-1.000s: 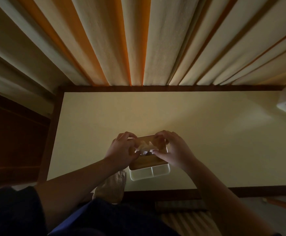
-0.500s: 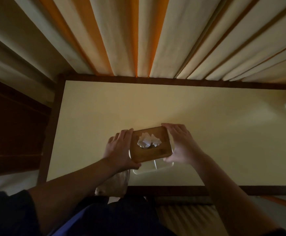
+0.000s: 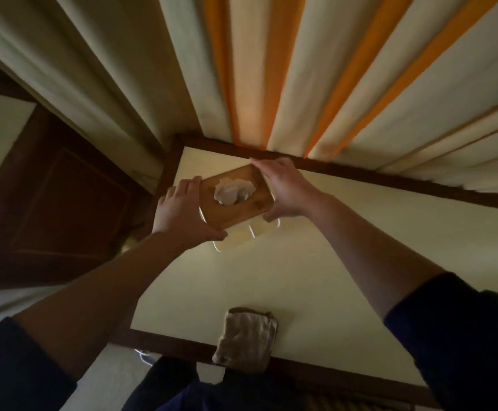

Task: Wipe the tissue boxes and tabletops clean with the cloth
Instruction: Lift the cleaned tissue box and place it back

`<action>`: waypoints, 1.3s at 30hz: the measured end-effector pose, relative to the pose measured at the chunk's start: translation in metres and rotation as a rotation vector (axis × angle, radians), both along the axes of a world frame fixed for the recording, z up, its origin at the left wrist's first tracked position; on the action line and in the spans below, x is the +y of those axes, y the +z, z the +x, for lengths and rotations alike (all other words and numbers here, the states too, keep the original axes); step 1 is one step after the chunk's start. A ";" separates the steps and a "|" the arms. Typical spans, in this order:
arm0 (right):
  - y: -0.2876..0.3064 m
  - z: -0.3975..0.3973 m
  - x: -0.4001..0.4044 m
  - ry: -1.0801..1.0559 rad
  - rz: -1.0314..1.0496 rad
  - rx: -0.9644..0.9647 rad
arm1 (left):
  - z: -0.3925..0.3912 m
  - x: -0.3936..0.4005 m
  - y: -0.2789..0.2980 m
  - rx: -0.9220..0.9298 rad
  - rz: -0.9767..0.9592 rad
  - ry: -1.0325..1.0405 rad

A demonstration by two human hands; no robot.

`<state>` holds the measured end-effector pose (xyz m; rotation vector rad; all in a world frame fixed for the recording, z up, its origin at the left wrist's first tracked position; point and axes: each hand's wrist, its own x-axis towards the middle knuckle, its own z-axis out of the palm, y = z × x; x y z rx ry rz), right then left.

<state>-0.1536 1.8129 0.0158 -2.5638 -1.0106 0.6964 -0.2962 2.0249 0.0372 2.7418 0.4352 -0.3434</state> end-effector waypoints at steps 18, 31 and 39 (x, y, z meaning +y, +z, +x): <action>-0.027 -0.015 0.109 -0.287 0.152 -0.171 | 0.036 0.122 -0.046 -0.060 -0.148 0.110; -0.108 -0.371 -0.012 -0.491 -0.195 -0.039 | -0.166 0.074 -0.137 -0.067 -0.157 -0.317; -0.128 -0.372 0.003 -0.578 -0.290 -0.056 | -0.194 0.047 -0.167 -0.040 -0.035 -0.520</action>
